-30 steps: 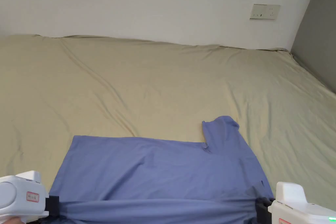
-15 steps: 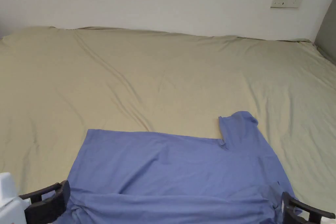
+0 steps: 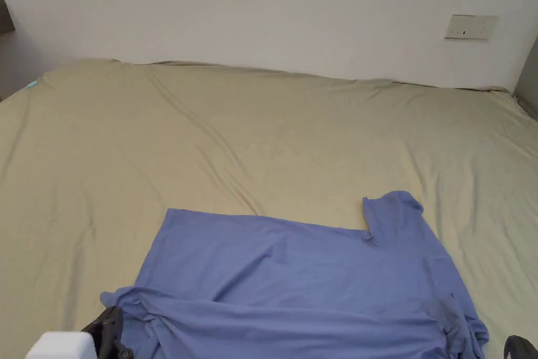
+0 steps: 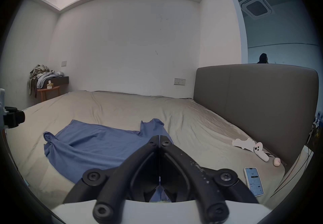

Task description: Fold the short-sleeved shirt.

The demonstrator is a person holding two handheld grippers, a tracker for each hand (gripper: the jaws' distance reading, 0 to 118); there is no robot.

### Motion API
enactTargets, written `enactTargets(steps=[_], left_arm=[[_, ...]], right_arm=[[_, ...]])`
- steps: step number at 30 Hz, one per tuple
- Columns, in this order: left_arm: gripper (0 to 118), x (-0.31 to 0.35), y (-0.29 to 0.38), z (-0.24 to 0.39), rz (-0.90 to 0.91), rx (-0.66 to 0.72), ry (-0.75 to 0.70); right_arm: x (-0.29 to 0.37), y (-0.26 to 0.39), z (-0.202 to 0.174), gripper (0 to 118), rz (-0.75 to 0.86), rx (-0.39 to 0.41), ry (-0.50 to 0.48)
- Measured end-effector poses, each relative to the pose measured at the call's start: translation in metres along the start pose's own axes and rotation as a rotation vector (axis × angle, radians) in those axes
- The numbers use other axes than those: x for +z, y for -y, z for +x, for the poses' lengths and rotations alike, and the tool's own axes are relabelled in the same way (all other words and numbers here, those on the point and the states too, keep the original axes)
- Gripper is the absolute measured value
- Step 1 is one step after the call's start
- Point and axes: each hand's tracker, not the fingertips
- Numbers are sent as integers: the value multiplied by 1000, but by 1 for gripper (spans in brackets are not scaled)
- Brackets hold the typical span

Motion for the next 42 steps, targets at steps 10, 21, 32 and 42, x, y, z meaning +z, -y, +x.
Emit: enactTargets(steps=[10,21,32,42], left_arm=[[100,-178,11,-37,-794,94,77],[1,-158,3,-38,-702,136,127],[1,-130,-9,-35,-644,184,176],[1,-121,-5,-40,-662,225,173]], right_arm=[[-16,-1,5,2,-77,-47,-2],[-35,20,12,5,-222,-60,8],[-143,80,57,114,-759,-145,-85],[-157,84,42,17,-745,-219,-155]])
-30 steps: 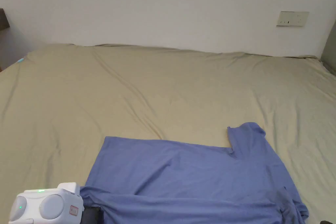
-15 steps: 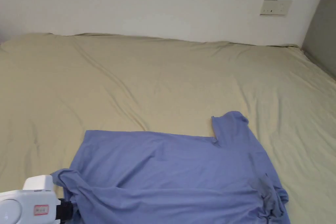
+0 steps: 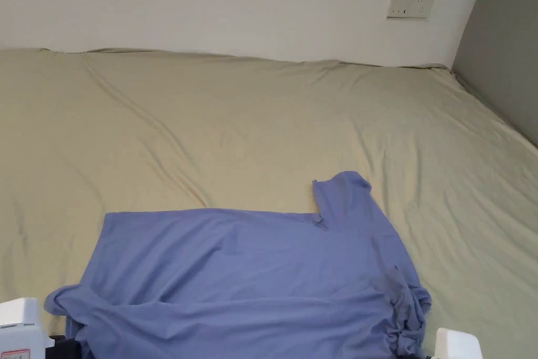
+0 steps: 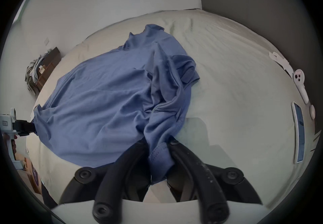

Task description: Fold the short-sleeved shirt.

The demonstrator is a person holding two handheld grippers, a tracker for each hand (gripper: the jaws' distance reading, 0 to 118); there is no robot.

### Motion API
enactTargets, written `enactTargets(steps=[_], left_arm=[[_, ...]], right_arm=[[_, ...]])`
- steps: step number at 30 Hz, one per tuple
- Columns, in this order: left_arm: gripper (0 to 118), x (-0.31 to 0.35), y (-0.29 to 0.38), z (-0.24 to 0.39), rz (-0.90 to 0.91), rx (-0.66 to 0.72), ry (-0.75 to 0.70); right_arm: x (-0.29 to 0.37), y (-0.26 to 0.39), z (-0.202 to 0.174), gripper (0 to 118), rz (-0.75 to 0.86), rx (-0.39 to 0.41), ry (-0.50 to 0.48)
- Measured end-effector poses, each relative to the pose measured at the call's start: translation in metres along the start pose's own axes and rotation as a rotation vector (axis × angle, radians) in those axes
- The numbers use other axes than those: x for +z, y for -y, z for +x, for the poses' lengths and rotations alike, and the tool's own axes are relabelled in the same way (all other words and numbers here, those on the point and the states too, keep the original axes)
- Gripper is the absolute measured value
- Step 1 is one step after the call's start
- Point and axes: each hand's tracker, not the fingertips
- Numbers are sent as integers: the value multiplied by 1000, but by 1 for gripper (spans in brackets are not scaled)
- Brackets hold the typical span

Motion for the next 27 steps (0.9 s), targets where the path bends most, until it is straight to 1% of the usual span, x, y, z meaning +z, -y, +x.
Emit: enactTargets(steps=[1,2,6,8,9,11,12,13,14,16,17,19,20,21,22,23,24,25,26,27], left_arm=[[1,2,0,-1,3,1,3],[1,8,1,-2,6,5,9],[1,42,18,-7,41,21,50],[1,63,32,-11,57,22,51],[1,70,40,-13,69,18,46],[1,90,63,-16,112,-23,-13],[1,93,75,-19,90,-21,-32],[1,94,84,-23,73,-14,-54],[1,91,96,-30,41,28,-48],[1,79,118,-43,-15,88,-20],[1,68,127,-47,-45,107,-29],[1,52,138,-50,-51,95,-38],[3,47,141,-50,-52,93,-50],[16,44,141,-48,-35,81,-71],[37,49,140,-45,7,47,-114],[65,61,140,-42,76,2,-158],[92,76,139,-39,150,-21,-167],[105,90,135,-42,241,-18,-154],[114,108,129,-37,322,-16,-156],[118,126,122,-29,422,-31,-155]], right_arm=[[5,-1,-2,17,9,35,12],[14,0,-2,17,36,35,2],[65,9,4,17,101,10,-46],[94,17,6,17,115,0,-51],[105,21,6,17,126,3,-43],[128,36,7,17,138,31,3],[134,46,9,17,128,30,20],[137,54,11,17,110,34,41],[136,64,13,17,76,35,48],[124,84,21,17,13,17,55],[113,92,24,17,-28,6,60],[92,102,27,17,-62,7,60],[83,102,27,18,-95,22,75],[80,103,25,32,-105,49,110],[85,100,21,56,-99,74,160],[95,95,18,80,-65,105,216],[108,90,14,104,-15,131,234],[127,82,9,114,64,147,253],[147,72,3,117,170,149,264],[168,62,-6,117,281,168,251]])
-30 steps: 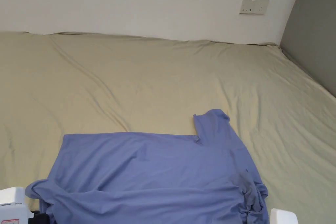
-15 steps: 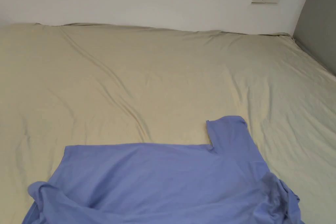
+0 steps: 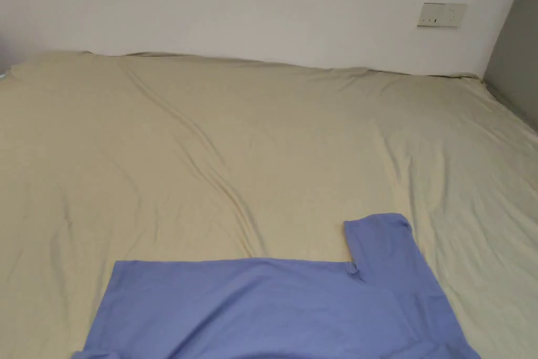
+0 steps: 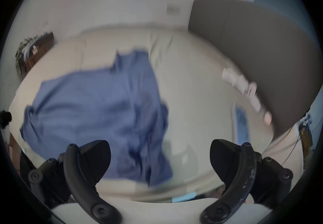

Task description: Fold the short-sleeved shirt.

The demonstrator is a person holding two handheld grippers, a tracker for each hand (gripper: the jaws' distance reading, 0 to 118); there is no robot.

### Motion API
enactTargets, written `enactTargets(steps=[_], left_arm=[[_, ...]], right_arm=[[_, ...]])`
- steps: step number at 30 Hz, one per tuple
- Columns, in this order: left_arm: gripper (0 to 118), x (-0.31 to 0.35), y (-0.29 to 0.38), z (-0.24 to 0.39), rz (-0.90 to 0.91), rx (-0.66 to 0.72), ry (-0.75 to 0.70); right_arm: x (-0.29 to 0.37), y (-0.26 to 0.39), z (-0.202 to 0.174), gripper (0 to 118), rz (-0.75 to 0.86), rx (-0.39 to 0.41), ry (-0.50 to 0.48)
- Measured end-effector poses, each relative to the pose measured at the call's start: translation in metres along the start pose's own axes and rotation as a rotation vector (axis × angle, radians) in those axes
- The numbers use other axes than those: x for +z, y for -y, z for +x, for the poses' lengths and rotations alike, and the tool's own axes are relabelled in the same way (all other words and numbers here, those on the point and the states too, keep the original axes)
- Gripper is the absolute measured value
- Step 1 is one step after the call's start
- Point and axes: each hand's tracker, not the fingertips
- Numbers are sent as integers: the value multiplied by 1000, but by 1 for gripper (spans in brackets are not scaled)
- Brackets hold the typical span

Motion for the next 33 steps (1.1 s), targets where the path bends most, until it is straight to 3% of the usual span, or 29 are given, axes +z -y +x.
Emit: enactTargets(steps=[5,6,7,8,9,10,13,14,18,21,22,23,24,25,26,28,31,32,33], left_arm=[[118,48,-46,41,459,-139,141],[117,48,-47,52,496,-135,147],[109,47,-48,59,523,-118,149],[84,44,-46,65,539,-103,168],[23,41,-45,70,526,-93,174],[1,35,-44,73,513,-82,186],[0,21,-44,80,502,-64,169],[0,17,-47,85,459,-74,211],[0,-17,-85,89,400,-125,122],[0,-83,-141,76,150,-53,169],[5,-110,-158,70,40,-27,228],[22,-143,-171,63,-54,20,269],[67,-174,-182,60,-164,48,263],[104,-201,-189,57,-260,28,237],[118,-226,-190,57,-328,-8,224],[104,-260,-187,55,-380,-77,136],[102,-310,-159,52,-516,-120,56],[95,-322,-150,51,-548,-113,60],[79,-332,-142,51,-580,-106,58]], right_arm=[[45,-61,-31,112,385,-23,-9],[47,-64,-40,95,455,-20,-20],[47,-66,-47,72,493,-16,-40],[43,-66,-53,38,496,-15,-59],[39,-66,-62,3,510,-16,-81],[37,-65,-68,3,515,-14,-89],[28,-62,-77,3,487,37,-132],[25,-62,-77,3,481,28,-126],[9,-66,-72,3,445,27,-132],[-6,-72,-67,3,417,17,-126],[-10,-74,-65,3,408,14,-126],[-15,-75,-63,3,393,16,-128],[-19,-76,-68,3,384,17,-131],[-23,-76,-68,3,377,17,-127],[-27,-76,-67,3,364,19,-127],[-36,-73,-69,3,338,14,-130],[-50,-71,-68,3,282,11,-137],[-53,-69,-71,3,270,15,-133],[-55,-68,-71,3,265,19,-126]])
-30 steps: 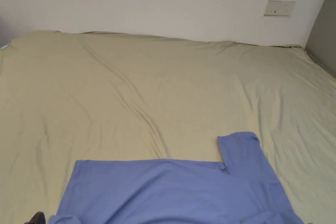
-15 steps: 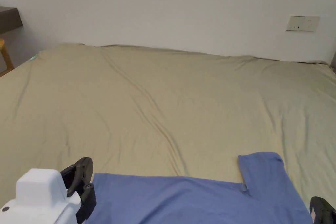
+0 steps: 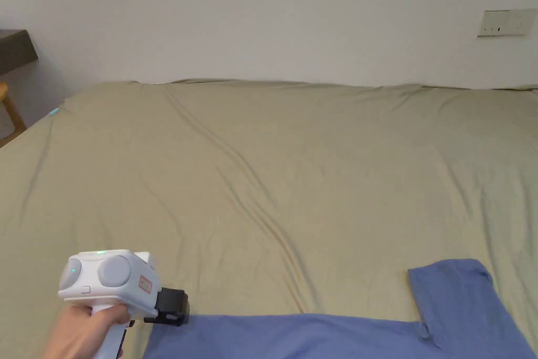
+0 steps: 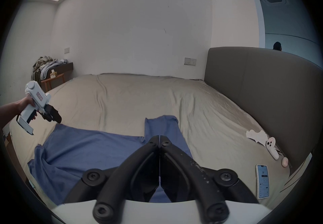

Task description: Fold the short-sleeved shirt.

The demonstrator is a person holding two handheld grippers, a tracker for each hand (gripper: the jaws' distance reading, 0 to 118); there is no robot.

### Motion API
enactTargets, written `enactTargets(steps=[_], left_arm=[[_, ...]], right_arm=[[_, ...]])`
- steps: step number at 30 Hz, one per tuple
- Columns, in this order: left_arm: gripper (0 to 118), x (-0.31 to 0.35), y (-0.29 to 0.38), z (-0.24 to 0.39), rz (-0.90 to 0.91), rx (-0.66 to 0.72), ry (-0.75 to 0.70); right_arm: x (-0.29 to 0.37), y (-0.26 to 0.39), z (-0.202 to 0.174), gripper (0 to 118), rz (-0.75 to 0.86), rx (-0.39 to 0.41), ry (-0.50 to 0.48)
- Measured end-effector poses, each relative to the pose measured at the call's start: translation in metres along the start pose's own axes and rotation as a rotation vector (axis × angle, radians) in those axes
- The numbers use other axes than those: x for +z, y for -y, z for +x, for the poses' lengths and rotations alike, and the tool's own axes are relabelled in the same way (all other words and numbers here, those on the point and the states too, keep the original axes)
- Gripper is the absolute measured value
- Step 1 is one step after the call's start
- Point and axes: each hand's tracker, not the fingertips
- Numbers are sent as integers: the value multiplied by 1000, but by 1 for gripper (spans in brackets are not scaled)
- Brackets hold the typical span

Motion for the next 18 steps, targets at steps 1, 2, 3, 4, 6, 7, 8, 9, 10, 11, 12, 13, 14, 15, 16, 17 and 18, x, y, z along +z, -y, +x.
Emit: enactTargets(steps=[1,2,3,4,6,7,8,9,10,11,12,13,14,15,16,17,18], left_arm=[[66,-10,3,-1,-20,8,-3],[64,-18,5,-1,-29,32,-18],[60,-13,8,2,17,24,-48],[40,-3,9,5,20,23,-27],[0,13,10,8,83,-14,-20],[0,21,13,11,109,-38,-59],[0,34,15,9,148,-46,6],[0,44,15,10,147,-25,46],[0,56,20,12,193,-19,73],[0,68,24,13,227,-18,92],[0,77,30,15,209,12,136],[0,88,33,20,234,10,139],[0,96,38,23,251,0,138],[0,100,41,26,254,-11,131],[0,104,46,28,257,-25,119],[0,106,47,31,260,-35,117],[0,107,50,33,258,-36,119]], right_arm=[[-2,1,1,3,-9,4,2],[-5,2,2,3,-21,4,4],[-5,2,-1,3,-29,3,9],[-6,2,0,3,-32,3,12],[-9,1,3,3,-41,3,18],[-11,1,4,3,-42,3,14],[-13,-2,5,3,-42,6,13],[-16,-6,7,3,-39,11,14],[-20,-11,10,5,-31,16,16],[-26,-16,17,9,-23,16,10],[-36,-25,25,22,-34,5,1],[-50,-34,33,46,-76,-16,-19],[-74,-42,45,77,-157,-38,-49],[-97,-46,53,118,-233,-58,-76],[-118,-47,63,118,-313,-113,-111],[-143,-50,70,117,-368,-101,-122],[-166,-47,77,117,-419,-101,-128]])
